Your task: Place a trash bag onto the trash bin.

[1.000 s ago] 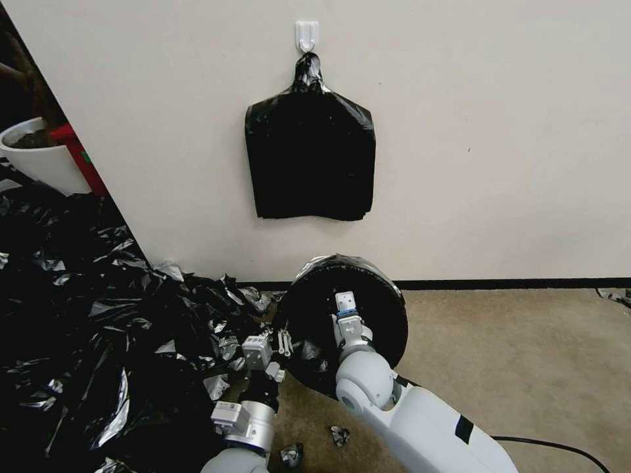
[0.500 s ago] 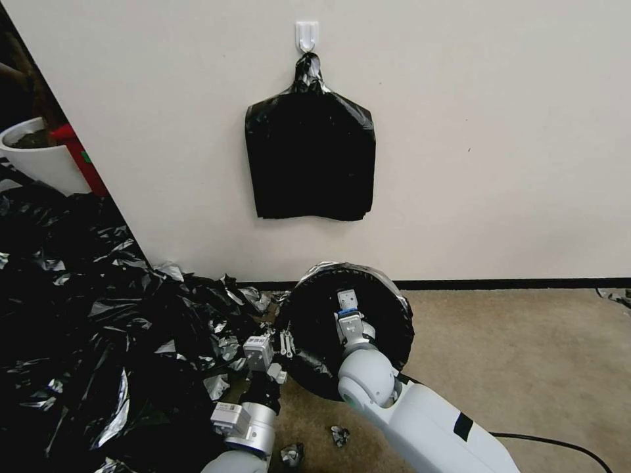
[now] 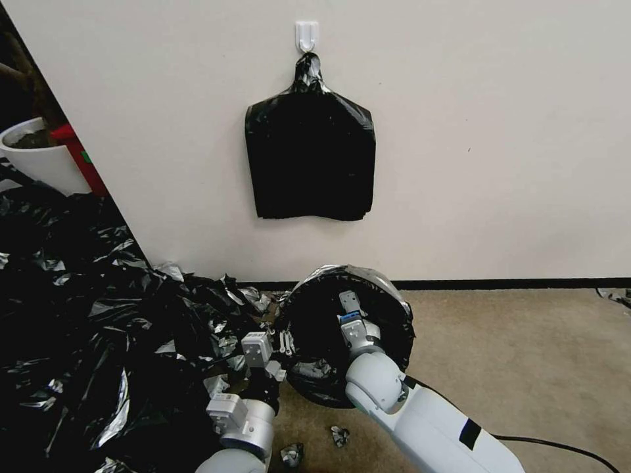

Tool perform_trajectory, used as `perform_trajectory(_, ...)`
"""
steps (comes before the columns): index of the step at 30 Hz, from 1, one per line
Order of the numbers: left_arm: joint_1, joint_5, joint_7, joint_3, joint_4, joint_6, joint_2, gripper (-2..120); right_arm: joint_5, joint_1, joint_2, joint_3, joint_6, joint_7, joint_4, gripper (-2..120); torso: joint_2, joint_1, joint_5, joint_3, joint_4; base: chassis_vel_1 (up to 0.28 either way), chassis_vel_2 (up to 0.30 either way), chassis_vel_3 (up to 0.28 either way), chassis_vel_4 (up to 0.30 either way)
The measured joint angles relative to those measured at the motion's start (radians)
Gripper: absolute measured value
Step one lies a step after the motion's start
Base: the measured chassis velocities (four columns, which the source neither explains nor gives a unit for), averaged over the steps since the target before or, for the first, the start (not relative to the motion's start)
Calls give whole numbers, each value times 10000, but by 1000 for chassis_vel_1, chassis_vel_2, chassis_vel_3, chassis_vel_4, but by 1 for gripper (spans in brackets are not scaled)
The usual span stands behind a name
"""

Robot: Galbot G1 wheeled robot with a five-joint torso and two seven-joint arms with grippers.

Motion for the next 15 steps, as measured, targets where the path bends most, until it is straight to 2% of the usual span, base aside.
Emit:
perform_trajectory(7,-93,-29,-126,-52,164,-1,-18,3,143,-271,-240,-127,118,-816,524,2,0,0,0,0,0,0,0,0,0)
perform_trajectory(9,-181,-30,-206,-101,335,-14,-46,3,345,-508,-452,-310,227,-1428,1023,13,0,0,0,0,1,0,0,0,0)
perform_trajectory(10,-181,-30,-206,-101,335,-14,-46,3,345,-508,-452,-310,227,-1428,1023,13,0,0,0,0,1,0,0,0,0)
perform_trajectory(13,-267,-45,-266,-158,545,-12,-47,3,466,-811,-692,-400,235,-1940,1652,26,0,0,0,0,1,0,0,0,0)
perform_trajectory(14,-267,-45,-266,-158,545,-12,-47,3,466,-811,-692,-400,235,-1940,1652,26,0,0,0,0,1,0,0,0,0)
perform_trajectory(15,-292,-88,-329,-203,601,26,-37,2,462,-962,-840,-389,282,-2165,1959,32,0,0,-1,0,0,0,0,0,0)
